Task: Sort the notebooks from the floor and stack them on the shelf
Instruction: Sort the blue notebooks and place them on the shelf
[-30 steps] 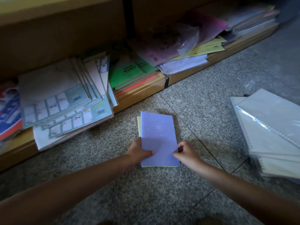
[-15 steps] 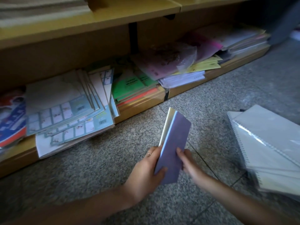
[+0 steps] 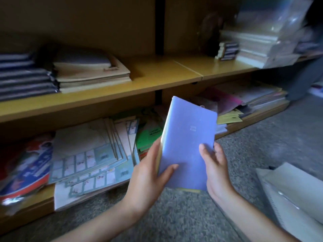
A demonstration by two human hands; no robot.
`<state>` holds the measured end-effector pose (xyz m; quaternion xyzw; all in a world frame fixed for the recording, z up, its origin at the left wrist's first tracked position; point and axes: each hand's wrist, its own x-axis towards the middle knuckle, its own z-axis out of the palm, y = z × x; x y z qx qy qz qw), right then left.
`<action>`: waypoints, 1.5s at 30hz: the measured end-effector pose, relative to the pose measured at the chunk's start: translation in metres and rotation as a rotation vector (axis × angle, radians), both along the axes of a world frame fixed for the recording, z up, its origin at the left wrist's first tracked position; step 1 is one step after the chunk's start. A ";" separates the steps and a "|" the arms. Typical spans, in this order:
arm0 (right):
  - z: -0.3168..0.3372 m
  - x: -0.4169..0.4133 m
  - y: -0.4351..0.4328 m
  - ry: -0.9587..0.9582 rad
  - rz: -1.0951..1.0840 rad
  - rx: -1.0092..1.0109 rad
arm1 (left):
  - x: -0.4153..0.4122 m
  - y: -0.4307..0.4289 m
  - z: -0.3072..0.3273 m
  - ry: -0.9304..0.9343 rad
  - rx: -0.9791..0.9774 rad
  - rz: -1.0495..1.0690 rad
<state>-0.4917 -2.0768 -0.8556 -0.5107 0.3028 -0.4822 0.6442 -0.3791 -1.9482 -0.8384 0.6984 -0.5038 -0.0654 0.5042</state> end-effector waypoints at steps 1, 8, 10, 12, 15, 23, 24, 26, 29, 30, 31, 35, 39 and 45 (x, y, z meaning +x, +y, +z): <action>0.008 0.006 -0.001 -0.021 -0.017 -0.020 | 0.003 -0.002 0.007 0.014 -0.017 -0.015; 0.060 0.037 -0.010 -0.062 0.047 -0.240 | 0.016 0.005 0.054 0.276 -0.165 -0.137; 0.075 0.046 -0.015 -0.035 0.118 -0.259 | 0.027 0.006 0.067 0.244 -0.265 -0.098; 0.089 0.052 -0.019 0.019 0.268 -0.287 | 0.042 0.006 0.082 0.249 -0.361 -0.027; 0.105 0.056 -0.013 0.082 0.506 -0.235 | 0.060 0.008 0.107 0.303 -0.444 0.072; 0.149 0.121 -0.002 0.130 0.599 -0.263 | 0.110 0.009 0.145 0.669 -0.369 0.224; 0.154 0.132 -0.004 0.133 0.588 -0.234 | 0.116 0.010 0.147 0.752 -0.395 0.197; 0.163 0.158 -0.013 0.138 0.556 -0.178 | 0.124 0.012 0.151 0.842 -0.496 0.133; 0.184 0.201 -0.026 0.190 0.532 -0.129 | 0.134 0.011 0.152 0.741 -0.607 0.203; 0.189 0.215 -0.028 0.233 0.529 -0.128 | 0.138 0.011 0.151 0.682 -0.604 0.251; 0.193 0.227 -0.028 0.295 0.526 -0.135 | 0.141 0.010 0.148 0.606 -0.570 0.297; 0.191 0.257 -0.028 0.478 0.468 -0.185 | 0.153 0.013 0.129 0.152 -0.255 0.426; 0.179 0.261 -0.028 0.505 0.256 -0.538 | 0.159 0.016 0.122 -0.324 -0.058 0.535; 0.149 0.246 -0.027 0.519 0.321 -0.873 | 0.166 0.009 0.125 -0.704 0.182 0.817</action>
